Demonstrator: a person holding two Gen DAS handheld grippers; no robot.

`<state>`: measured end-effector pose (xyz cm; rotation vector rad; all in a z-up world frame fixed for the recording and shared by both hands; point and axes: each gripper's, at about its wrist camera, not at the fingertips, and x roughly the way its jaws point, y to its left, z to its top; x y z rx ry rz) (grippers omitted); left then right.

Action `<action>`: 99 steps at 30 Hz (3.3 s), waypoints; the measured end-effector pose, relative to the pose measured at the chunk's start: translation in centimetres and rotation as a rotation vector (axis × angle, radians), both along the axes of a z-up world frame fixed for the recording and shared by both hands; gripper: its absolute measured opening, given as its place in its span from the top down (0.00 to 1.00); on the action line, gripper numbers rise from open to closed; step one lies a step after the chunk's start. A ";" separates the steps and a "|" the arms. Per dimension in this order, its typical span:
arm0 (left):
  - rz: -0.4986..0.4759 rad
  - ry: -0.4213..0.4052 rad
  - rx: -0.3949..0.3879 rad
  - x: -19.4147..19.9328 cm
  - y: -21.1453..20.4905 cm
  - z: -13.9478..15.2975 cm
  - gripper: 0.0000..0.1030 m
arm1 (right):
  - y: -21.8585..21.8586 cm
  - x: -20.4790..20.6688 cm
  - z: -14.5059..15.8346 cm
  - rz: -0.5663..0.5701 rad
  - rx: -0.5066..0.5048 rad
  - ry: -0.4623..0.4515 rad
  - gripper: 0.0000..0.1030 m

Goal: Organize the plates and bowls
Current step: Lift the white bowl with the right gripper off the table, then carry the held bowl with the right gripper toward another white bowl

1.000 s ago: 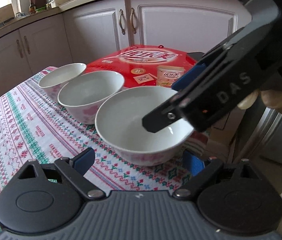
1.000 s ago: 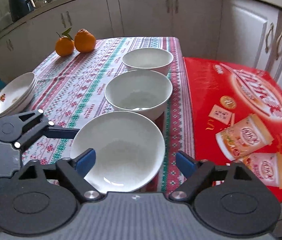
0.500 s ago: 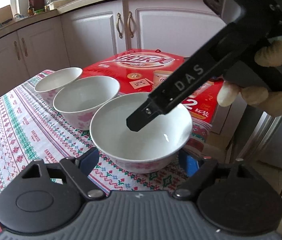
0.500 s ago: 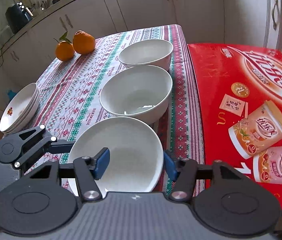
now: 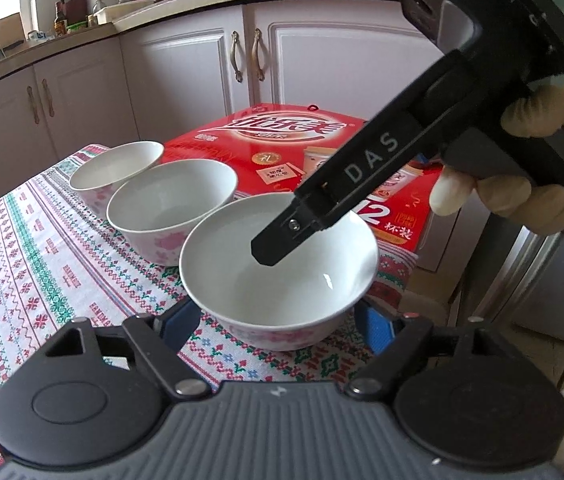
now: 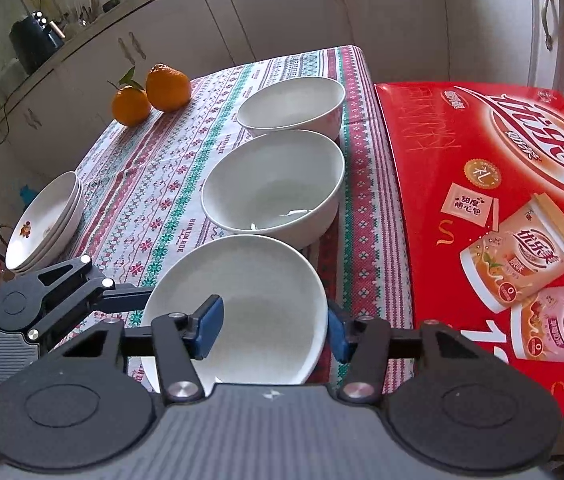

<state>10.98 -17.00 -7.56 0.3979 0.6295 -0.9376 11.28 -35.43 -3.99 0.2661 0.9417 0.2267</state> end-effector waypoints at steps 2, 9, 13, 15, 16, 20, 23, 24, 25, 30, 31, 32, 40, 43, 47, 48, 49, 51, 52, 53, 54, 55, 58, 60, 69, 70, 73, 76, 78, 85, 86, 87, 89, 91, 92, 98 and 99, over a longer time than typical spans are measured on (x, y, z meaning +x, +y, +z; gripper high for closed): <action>-0.002 0.002 0.001 0.0 0.1 0.0 0.19 | 0.1 -0.1 0.1 0.001 0.001 0.002 0.43; 0.007 -0.003 0.000 -0.3 1.0 0.7 0.19 | 1.2 -0.2 0.7 0.018 0.000 -0.001 0.43; 0.026 -0.008 -0.003 -0.5 2.0 1.1 0.19 | 2.3 0.0 1.2 0.044 -0.005 -0.011 0.43; 0.039 -0.007 -0.004 -0.5 2.6 1.2 0.19 | 3.0 0.1 1.3 0.059 -0.006 -0.013 0.43; 0.047 -0.007 -0.003 -0.5 3.0 1.2 0.19 | 3.4 0.3 1.4 0.066 -0.007 -0.013 0.43; 0.077 -0.009 -0.003 -0.6 4.5 1.3 0.19 | 5.0 0.8 1.5 0.100 -0.007 -0.015 0.43; 0.104 -0.010 -0.004 -0.6 5.6 1.4 0.19 | 6.4 1.3 1.7 0.130 -0.015 -0.019 0.43; 0.113 -0.011 -0.004 -0.5 6.0 1.4 0.19 | 6.8 1.5 1.7 0.138 -0.017 -0.020 0.43; 0.123 -0.012 -0.004 -0.5 6.4 1.5 0.19 | 7.3 1.7 1.8 0.148 -0.019 -0.022 0.43; 0.164 -0.014 -0.003 -0.1 8.2 1.5 0.19 | 9.4 2.9 1.9 0.192 -0.022 -0.028 0.43; 0.173 -0.013 -0.004 0.0 8.6 1.5 0.19 | 9.8 3.1 1.9 0.198 -0.021 -0.027 0.43; 0.182 -0.012 -0.003 0.1 8.9 1.5 0.19 | 10.2 3.3 1.8 0.206 -0.022 -0.027 0.43; 0.230 -0.002 -0.001 0.8 11.2 1.4 0.19 | 12.7 4.8 1.6 0.254 -0.022 -0.021 0.43; 0.242 0.000 0.000 1.0 11.8 1.2 0.19 | 13.5 5.2 1.4 0.267 -0.027 -0.017 0.43; 0.257 0.007 0.000 1.3 12.4 1.1 0.19 | 14.2 5.8 1.1 0.271 -0.022 -0.009 0.43; 0.262 0.008 0.002 1.4 12.5 1.0 0.19 | 14.4 5.9 1.0 0.272 -0.022 -0.009 0.43; 0.266 0.009 0.004 1.5 12.7 0.9 0.19 | 14.6 6.0 1.0 0.276 -0.025 -0.010 0.43; 0.273 0.012 0.006 1.6 12.9 0.8 0.19 | 14.9 6.2 0.9 0.281 -0.026 -0.011 0.43; 0.276 0.014 0.006 1.7 13.0 0.7 0.19 | 15.1 6.3 0.8 0.283 -0.027 -0.010 0.43; 0.278 0.015 0.005 1.7 13.1 0.7 0.19 | 15.2 6.4 0.8 0.284 -0.027 -0.010 0.43; 0.280 0.015 0.004 1.8 13.1 0.7 0.19 | 15.2 6.5 0.7 0.284 -0.026 -0.009 0.43; 0.283 0.017 0.004 1.9 13.2 0.7 0.19 | 15.3 6.6 0.6 0.283 -0.025 -0.008 0.43; 0.288 0.020 0.003 2.0 13.3 0.6 0.19 | 15.5 6.8 0.5 0.283 -0.024 -0.010 0.42; 0.287 0.018 0.007 2.2 13.3 0.6 0.19 | 15.6 7.0 0.4 0.280 -0.020 -0.007 0.42; 0.284 0.016 0.015 2.5 13.1 0.6 0.19 | 15.3 7.3 0.2 0.277 -0.017 -0.009 0.42; 0.283 0.016 0.016 2.4 13.0 0.6 0.19 | 15.3 7.3 0.2 0.276 -0.019 -0.009 0.42; 0.283 0.019 0.020 2.4 13.0 0.7 0.19 | 15.3 7.3 0.2 0.273 -0.014 -0.008 0.42; 0.280 0.018 0.023 2.5 12.9 0.7 0.18 | 15.2 7.2 0.3 0.273 -0.009 -0.012 0.42; 0.279 0.011 0.027 2.5 12.7 0.6 0.18 | 15.1 7.2 0.1 0.271 -0.002 -0.011 0.41; 0.296 0.014 0.025 2.5 12.8 0.5 0.09 | 14.7 6.7 0.3 0.247 -0.010 -0.051 0.10; 0.300 0.011 0.022 2.4 12.9 0.6 0.08 | 14.5 6.6 0.5 0.242 -0.009 -0.060 0.09; 0.302 0.010 0.018 2.4 13.0 0.7 0.07 | 14.4 6.5 0.6 0.238 -0.008 -0.061 0.09; 0.305 0.010 0.010 2.2 13.2 1.0 0.07 | 14.2 6.3 0.9 0.230 -0.009 -0.070 0.08; 0.305 0.010 0.011 1.9 13.5 1.3 0.06 | 14.1 6.0 1.2 0.220 -0.009 -0.081 0.05; 0.305 0.007 0.013 1.7 13.6 1.5 0.06 | 14.0 5.7 1.4 0.217 -0.010 -0.090 0.05; 0.309 -0.017 0.007 0.5 14.1 2.7 0.06 | 13.3 3.9 2.3 0.173 -0.041 -0.133 0.01; 0.316 -0.021 0.007 0.3 14.0 2.8 0.06 | 13.0 3.7 2.5 0.163 -0.041 -0.136 0.01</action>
